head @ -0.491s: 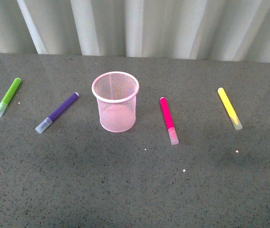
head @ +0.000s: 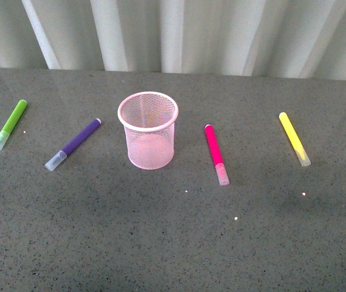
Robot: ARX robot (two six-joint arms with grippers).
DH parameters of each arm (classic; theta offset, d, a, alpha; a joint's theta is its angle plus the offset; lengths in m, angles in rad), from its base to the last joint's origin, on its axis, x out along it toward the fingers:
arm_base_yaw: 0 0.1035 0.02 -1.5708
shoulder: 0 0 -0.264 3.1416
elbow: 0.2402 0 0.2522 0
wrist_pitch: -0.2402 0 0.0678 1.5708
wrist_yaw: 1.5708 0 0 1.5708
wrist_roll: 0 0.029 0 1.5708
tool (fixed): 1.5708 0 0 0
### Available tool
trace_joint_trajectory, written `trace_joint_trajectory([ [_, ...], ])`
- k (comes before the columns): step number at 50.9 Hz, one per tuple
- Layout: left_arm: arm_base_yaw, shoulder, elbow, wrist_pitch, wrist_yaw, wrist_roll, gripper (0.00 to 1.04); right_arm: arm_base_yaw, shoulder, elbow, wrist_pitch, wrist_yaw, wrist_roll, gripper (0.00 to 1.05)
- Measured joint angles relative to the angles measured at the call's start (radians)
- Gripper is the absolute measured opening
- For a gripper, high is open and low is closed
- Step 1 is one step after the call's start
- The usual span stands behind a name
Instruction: Insert purple and pink pens into pink cup
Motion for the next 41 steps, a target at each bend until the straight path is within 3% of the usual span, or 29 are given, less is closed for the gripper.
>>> trace_joint_trajectory([
  [41,0.000,0.000,0.000,0.000,0.000,0.000,0.98,0.000,0.000,0.000,0.000,0.000,0.000,0.98],
])
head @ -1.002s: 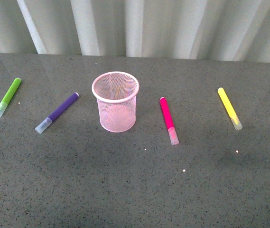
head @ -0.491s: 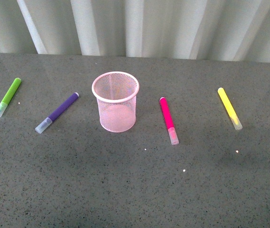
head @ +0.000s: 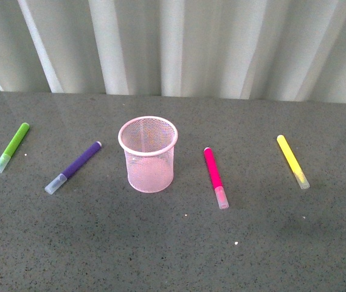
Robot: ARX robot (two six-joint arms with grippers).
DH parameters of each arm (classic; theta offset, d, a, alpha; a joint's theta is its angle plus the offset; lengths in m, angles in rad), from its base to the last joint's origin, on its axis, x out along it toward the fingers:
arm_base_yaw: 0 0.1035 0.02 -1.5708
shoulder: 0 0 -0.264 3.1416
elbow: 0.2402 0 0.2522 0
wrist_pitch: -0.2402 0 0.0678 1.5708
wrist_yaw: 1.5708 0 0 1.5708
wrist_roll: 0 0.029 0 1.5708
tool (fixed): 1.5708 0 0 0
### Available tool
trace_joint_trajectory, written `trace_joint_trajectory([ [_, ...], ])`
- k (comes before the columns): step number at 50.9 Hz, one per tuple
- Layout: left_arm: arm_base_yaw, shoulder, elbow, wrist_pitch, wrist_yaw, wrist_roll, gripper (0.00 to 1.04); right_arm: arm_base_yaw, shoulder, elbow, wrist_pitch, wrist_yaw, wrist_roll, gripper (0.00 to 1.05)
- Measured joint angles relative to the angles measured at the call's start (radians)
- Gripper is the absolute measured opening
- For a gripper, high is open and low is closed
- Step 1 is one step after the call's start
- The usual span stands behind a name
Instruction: Insert purple and pink pens into pink cup
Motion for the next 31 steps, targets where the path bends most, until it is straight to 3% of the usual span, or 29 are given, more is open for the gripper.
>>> trace_joint_trajectory([
  [9,-0.005,0.003,0.000,0.000,-0.018,-0.003,0.98,0.000,0.000,0.000,0.000,0.000,0.000,0.98],
  [15,-0.142,0.113,0.005,0.018,-0.451,-0.110,0.98,0.000,0.000,0.000,0.000,0.002,0.000,0.98],
  [18,-0.168,0.150,0.003,0.021,-0.581,-0.143,0.98,0.000,0.000,0.000,0.000,0.000,0.000,0.98],
  [20,-0.174,0.166,0.003,0.025,-0.619,-0.158,0.98,0.000,0.000,0.000,0.000,0.000,0.000,0.98],
  [25,-0.150,0.203,0.008,0.065,-0.598,-0.185,0.98,0.000,0.000,0.000,0.000,0.000,0.000,0.98],
  [31,0.021,0.384,0.089,0.180,-0.325,-0.205,0.98,0.000,0.000,0.000,0.000,0.000,0.000,0.98],
])
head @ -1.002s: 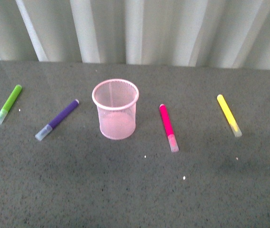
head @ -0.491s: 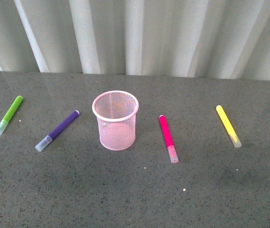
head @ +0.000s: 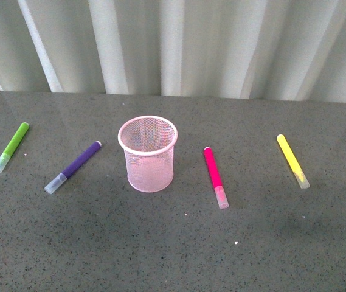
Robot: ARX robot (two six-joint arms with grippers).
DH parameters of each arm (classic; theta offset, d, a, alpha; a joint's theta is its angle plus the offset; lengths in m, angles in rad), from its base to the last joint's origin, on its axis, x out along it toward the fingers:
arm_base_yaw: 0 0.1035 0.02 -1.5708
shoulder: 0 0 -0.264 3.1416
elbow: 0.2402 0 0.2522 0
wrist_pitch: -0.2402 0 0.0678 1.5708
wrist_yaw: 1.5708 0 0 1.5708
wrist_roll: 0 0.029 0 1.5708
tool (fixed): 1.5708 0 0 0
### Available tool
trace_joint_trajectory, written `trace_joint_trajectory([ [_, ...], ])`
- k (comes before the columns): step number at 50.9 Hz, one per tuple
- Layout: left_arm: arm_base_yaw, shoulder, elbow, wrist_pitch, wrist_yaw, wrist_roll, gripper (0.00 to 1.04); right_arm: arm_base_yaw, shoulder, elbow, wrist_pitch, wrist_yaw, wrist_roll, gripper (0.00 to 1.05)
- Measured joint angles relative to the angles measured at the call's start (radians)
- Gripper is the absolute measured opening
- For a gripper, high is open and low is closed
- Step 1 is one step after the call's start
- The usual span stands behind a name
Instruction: Insert purple and pink pens into pink cup
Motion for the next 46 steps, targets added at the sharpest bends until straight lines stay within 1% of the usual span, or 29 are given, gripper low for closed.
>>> trace_joint_trajectory([
  [1,0.012,0.017,0.008,0.009,0.023,0.000,0.98,0.000,0.000,0.000,0.000,0.000,0.000,0.98],
  [3,0.058,0.124,0.051,0.066,0.150,0.042,0.98,0.000,0.000,0.000,0.000,0.000,0.000,0.98],
  [5,0.089,0.222,0.081,0.138,0.222,0.090,0.98,0.000,0.000,0.000,0.000,0.000,0.000,0.98],
  [7,0.121,0.324,0.129,0.164,0.303,0.114,0.98,0.000,0.000,0.000,0.000,0.000,0.000,0.98],
  [9,0.141,0.426,0.184,0.178,0.360,0.134,0.98,0.000,0.000,0.000,0.000,0.000,0.000,0.98],
  [11,0.151,0.525,0.244,0.147,0.408,0.145,0.98,0.000,0.000,0.000,0.000,0.000,0.000,0.98],
  [15,0.151,0.646,0.319,0.090,0.465,0.179,0.98,0.000,0.000,0.000,0.000,0.000,0.000,0.98],
  [17,0.146,0.720,0.371,0.034,0.521,0.203,0.98,0.000,0.000,0.000,0.000,0.000,0.000,0.98],
  [21,0.133,0.850,0.460,-0.016,0.573,0.240,0.98,0.000,0.000,0.000,0.000,0.000,0.000,0.98],
  [25,0.126,0.931,0.523,-0.034,0.591,0.255,0.98,0.000,0.000,0.000,0.000,0.000,0.000,0.98],
  [29,0.116,1.032,0.607,-0.064,0.648,0.270,0.98,0.000,0.000,0.000,0.000,0.000,0.000,0.98],
  [35,0.096,1.155,0.695,-0.072,0.647,0.280,0.98,0.000,0.000,0.000,0.000,0.000,0.000,0.98],
  [38,0.079,1.226,0.744,-0.093,0.663,0.295,0.98,0.000,0.000,0.000,0.000,0.000,0.000,0.98],
  [46,0.038,1.376,0.837,-0.129,0.665,0.380,0.98,0.000,0.000,0.000,0.000,0.000,0.000,0.98],
])
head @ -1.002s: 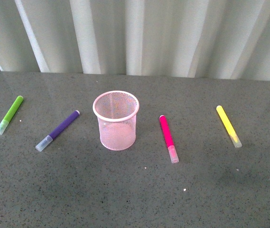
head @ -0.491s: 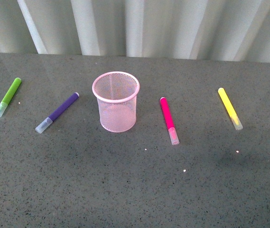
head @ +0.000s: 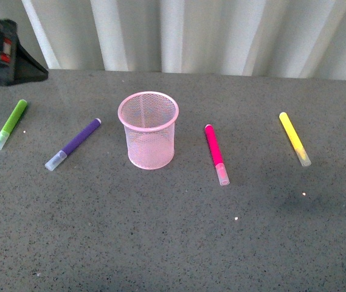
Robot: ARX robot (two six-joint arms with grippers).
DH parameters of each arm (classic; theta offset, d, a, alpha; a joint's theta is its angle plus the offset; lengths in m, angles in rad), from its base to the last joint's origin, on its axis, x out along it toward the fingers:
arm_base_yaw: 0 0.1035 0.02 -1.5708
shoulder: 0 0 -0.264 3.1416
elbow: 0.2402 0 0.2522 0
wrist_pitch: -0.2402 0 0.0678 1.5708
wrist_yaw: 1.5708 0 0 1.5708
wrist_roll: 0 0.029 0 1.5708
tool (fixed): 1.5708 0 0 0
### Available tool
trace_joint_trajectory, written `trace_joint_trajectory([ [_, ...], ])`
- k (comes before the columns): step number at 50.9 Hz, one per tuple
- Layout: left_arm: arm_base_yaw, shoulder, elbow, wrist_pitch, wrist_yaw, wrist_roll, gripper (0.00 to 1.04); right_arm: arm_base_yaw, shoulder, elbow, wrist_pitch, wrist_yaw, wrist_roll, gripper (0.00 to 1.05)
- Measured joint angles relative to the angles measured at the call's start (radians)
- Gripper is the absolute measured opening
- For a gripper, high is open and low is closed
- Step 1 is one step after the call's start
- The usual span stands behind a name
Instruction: Insert purple and pink pens into pink cup
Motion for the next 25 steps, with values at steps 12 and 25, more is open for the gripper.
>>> trace_joint_trajectory([
  [12,-0.016,0.177,0.085,-0.054,-0.002,0.256,0.98,0.000,0.000,0.000,0.000,0.000,0.000,0.98],
  [25,0.000,0.318,0.188,-0.056,-0.075,0.378,0.98,0.000,0.000,0.000,0.000,0.000,0.000,0.98],
])
